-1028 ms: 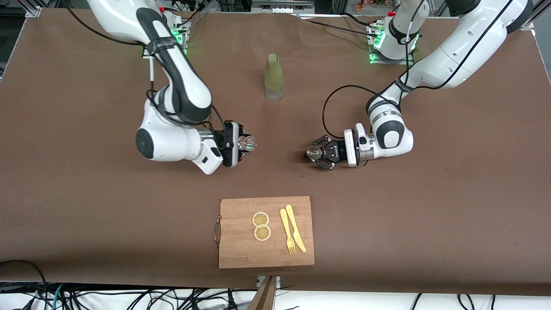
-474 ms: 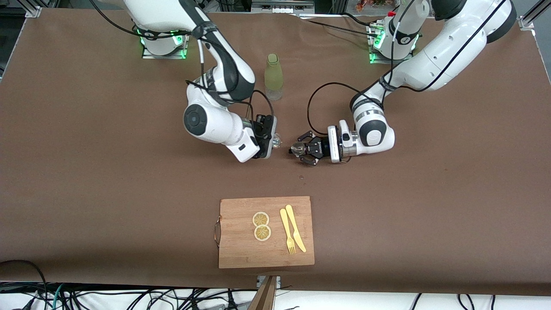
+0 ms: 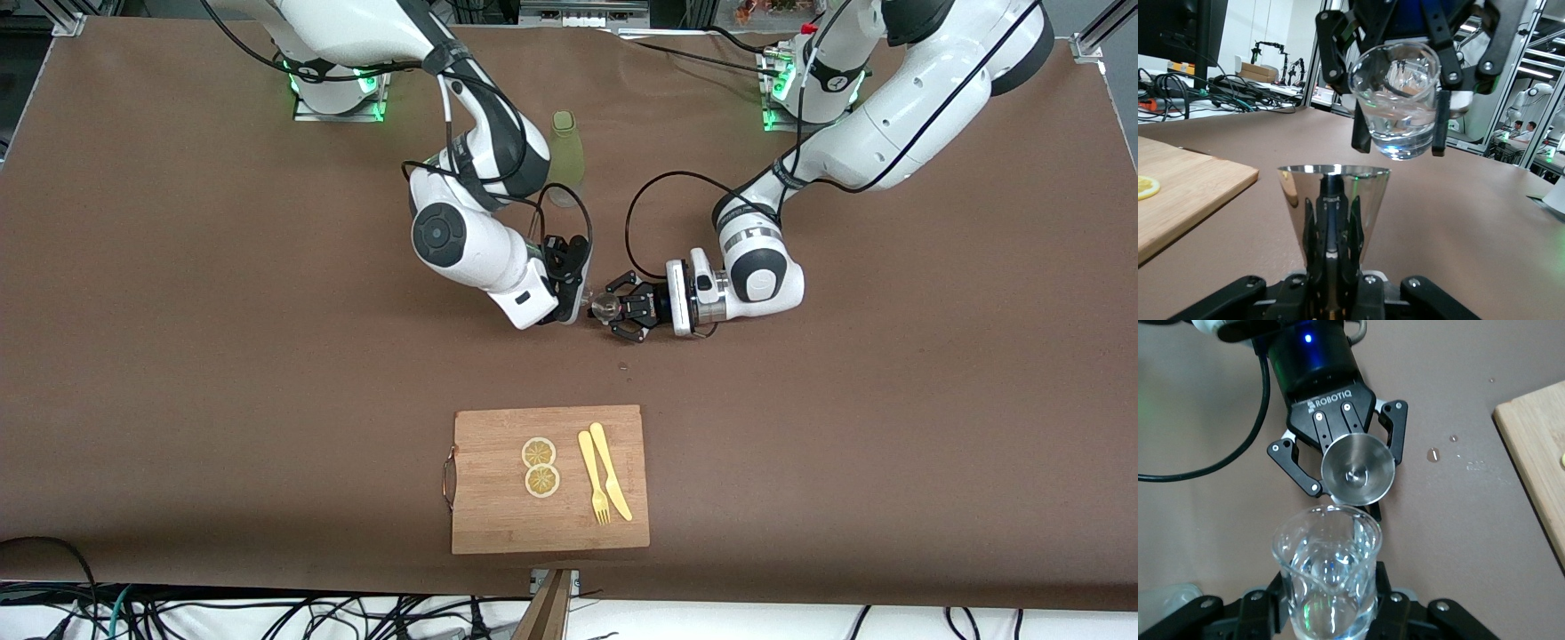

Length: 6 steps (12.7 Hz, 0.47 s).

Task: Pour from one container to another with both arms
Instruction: 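Tilt the beaker with the right gripper, pouring liquid into the jigger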

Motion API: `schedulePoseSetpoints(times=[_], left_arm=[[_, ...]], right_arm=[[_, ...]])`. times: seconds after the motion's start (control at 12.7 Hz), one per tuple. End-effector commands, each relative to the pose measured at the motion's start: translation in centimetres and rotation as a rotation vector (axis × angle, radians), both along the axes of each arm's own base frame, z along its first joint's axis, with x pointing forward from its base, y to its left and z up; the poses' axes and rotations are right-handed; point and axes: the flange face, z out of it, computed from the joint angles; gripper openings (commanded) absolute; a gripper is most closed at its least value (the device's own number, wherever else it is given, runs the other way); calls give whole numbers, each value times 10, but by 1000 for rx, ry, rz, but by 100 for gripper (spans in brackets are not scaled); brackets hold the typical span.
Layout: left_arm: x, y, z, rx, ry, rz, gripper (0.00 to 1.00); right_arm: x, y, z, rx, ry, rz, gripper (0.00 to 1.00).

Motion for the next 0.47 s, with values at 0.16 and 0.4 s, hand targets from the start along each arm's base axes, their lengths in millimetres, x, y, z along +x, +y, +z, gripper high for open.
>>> schedulePoseSetpoints(times=[0.16,0.4], left_arm=[[12,-6,-2,37,-237,-16,0],[10,-6,-8,37,-234,-16,0]], right_arm=[[-5,18,3,-56,-64,-10,25],[-7,24,5,-68,-98,1,25]])
